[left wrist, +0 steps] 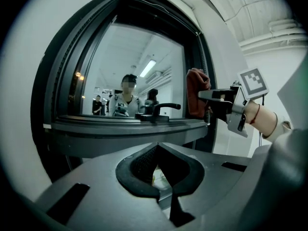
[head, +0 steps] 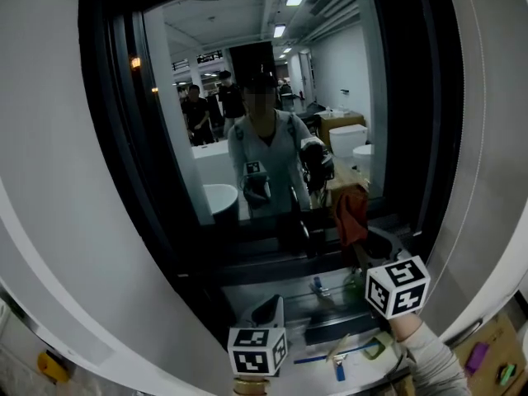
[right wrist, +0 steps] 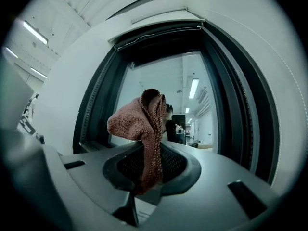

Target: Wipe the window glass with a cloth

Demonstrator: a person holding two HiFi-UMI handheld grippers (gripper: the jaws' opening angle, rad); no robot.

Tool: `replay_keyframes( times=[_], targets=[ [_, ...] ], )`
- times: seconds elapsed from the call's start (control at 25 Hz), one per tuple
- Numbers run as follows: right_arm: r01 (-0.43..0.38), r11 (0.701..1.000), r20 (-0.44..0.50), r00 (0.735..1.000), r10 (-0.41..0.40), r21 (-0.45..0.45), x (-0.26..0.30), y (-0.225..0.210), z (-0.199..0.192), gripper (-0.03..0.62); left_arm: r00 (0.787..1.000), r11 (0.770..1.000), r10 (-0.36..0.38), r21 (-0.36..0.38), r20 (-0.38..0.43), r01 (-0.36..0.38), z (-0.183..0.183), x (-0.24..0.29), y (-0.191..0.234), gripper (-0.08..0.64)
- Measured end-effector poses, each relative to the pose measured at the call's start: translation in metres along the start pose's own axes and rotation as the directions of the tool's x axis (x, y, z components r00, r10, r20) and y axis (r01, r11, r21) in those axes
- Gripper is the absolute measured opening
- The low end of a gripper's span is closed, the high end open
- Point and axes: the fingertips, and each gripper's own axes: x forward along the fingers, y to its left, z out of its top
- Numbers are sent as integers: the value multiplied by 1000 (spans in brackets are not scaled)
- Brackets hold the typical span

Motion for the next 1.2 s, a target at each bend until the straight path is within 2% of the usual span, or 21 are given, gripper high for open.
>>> replay_keyframes(
  times=[0.28, 0.56, 1.2],
  targets=[
    [-21, 994, -40, 999, 25, 110, -41, 37, -46, 69, 1000, 1000, 9, -12, 7, -9, -7, -16, -5, 5],
    [-31, 992, -111, 993, 44, 122, -76, 59, -86, 67, 1000, 1000, 10, 1, 17, -10, -10, -21, -16, 5],
    [-56, 996, -91, 994, 63, 75, -92, 69, -71, 66, 999, 1000, -8, 5, 36, 8, -2, -21, -29, 5]
  ],
)
